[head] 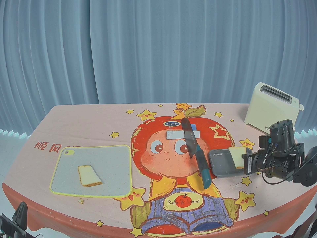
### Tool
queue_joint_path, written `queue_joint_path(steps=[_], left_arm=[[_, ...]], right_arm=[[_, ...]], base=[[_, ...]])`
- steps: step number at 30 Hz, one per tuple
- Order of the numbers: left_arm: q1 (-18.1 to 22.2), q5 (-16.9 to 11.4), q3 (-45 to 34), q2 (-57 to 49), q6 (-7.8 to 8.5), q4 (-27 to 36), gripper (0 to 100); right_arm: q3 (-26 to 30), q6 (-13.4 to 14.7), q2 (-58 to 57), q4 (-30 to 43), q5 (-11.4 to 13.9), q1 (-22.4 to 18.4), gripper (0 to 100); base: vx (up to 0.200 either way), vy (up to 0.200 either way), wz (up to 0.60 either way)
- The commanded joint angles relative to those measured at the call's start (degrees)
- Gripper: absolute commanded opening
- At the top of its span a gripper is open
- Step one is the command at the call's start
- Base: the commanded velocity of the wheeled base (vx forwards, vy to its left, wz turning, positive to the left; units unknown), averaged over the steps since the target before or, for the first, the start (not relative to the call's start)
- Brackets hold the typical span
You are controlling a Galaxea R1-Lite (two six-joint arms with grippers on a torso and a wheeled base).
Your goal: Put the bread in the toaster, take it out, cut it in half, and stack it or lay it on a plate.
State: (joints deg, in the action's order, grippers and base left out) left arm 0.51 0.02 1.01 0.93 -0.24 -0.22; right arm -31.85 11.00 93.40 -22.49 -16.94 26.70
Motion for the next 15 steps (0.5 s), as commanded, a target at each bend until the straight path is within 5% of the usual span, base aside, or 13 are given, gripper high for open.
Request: queue_joint_path(steps=[1,15], left_arm=[[0.0,0.1,-1.0,-0.9,-0.11,0.0,0],[0.0,0.1,-1.0,-0.9,-0.02,0.0,0]], right_arm=[[0.0,0.0,0.7,0.0,0.0,0.3,0],[0.0,0.0,0.7,0.0,-0.1,0.5,0]], base=[[0.000,0.000,0.00],[0.000,0.000,0.00]])
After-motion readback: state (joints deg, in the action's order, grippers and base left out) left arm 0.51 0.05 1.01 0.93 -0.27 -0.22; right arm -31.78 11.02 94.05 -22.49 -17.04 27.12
